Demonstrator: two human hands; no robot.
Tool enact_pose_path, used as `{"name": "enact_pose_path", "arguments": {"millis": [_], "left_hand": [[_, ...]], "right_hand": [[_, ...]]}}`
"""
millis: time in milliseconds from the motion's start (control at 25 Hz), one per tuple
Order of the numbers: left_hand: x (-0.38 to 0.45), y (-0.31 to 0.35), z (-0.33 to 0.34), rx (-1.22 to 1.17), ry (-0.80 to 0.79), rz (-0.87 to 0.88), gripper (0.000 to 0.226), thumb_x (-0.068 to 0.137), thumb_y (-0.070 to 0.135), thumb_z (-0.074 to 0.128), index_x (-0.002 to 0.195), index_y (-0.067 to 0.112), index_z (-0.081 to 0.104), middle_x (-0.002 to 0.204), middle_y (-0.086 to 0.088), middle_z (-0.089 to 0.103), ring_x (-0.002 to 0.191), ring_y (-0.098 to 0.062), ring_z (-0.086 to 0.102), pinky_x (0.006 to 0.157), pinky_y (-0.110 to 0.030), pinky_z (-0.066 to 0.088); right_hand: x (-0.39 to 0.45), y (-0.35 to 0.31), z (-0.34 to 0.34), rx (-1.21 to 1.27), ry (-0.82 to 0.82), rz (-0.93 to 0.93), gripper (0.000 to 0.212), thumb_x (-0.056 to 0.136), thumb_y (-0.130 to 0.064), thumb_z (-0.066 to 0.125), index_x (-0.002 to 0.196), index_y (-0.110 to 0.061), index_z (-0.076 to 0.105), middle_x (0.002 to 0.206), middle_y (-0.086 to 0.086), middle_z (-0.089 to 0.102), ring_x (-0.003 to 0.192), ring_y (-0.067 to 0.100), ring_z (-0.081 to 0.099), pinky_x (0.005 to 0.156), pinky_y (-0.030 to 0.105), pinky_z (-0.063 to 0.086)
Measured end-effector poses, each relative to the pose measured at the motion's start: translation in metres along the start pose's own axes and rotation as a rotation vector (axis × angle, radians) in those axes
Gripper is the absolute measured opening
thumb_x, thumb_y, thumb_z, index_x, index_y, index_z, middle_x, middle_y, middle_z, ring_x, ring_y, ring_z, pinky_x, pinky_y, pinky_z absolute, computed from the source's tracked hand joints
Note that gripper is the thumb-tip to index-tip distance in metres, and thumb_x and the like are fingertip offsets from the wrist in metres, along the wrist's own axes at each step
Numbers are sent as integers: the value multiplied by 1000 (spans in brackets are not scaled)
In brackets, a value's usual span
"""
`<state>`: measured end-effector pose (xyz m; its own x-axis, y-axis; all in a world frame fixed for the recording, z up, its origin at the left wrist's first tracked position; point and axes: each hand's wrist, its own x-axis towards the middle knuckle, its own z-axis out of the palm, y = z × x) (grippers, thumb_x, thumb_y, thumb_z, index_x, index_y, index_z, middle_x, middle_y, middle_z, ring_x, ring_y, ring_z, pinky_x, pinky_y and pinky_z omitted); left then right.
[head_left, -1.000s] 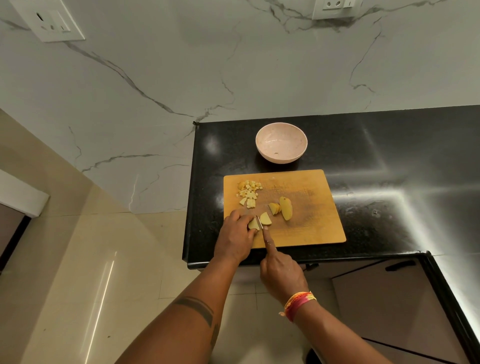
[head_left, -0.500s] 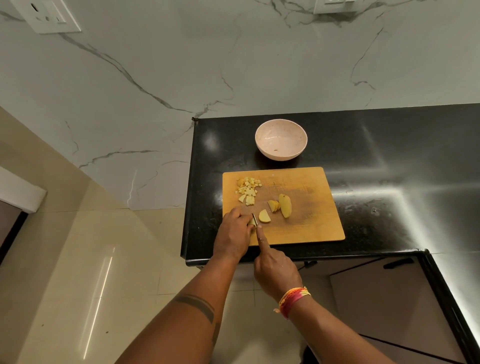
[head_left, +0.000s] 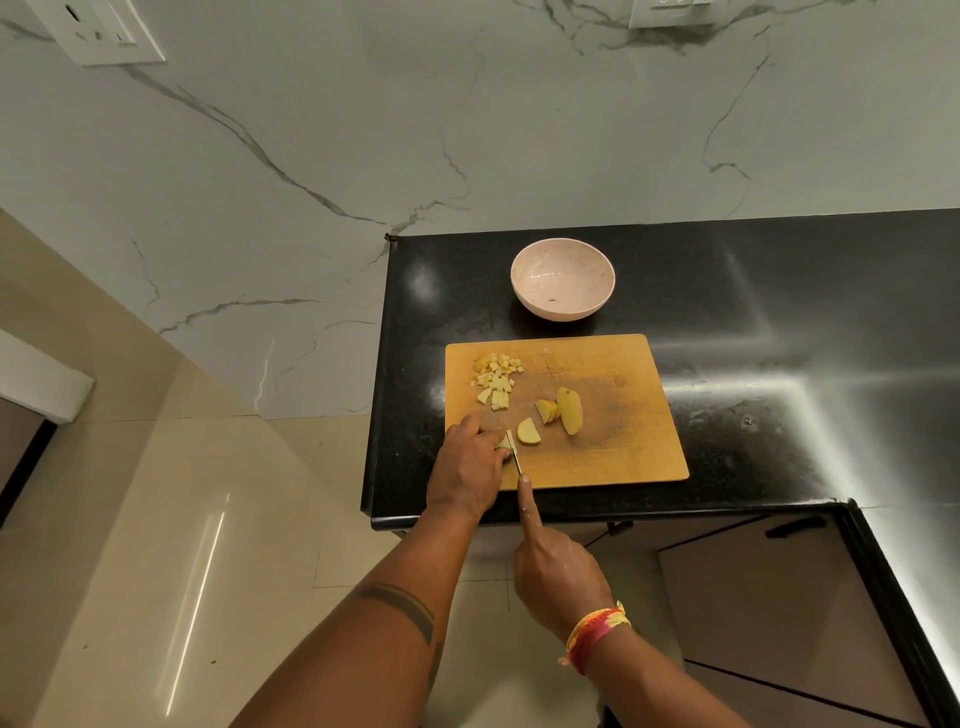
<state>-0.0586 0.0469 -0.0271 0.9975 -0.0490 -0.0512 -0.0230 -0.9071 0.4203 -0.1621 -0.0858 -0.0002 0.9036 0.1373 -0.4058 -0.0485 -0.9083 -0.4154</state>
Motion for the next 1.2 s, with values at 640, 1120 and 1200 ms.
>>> {"name": "enact_pose_path", "arguments": {"millis": [640,1120,1200], "left_hand": [[-3,0,-3,-105,-10,-87,34,103,25,57,135,17,64,133,0,53,124,-17,48,103,-31,47],[2,0,-1,-124,-9,-107,29,102,26,60,127,14,69,127,-2,56,120,-19,51,101,-33,48],[0,0,-2,-121,-9,-110,31,101,27,61,128,15,69,128,-1,55,121,-18,50,101,-31,46]], "right_hand": [[26,-16,-10,73,13,-7,77,103,-22,36,162,-30,-13,80,3,62,63,15,56,56,32,46],[4,-2,2,3,-24,-16,83,102,-20,37,159,-28,-24,69,-4,55,54,12,51,47,26,39],[-4,2,4,42,-26,-1,84,101,-21,36,158,-30,-24,68,-5,56,54,13,53,47,26,40]]}}
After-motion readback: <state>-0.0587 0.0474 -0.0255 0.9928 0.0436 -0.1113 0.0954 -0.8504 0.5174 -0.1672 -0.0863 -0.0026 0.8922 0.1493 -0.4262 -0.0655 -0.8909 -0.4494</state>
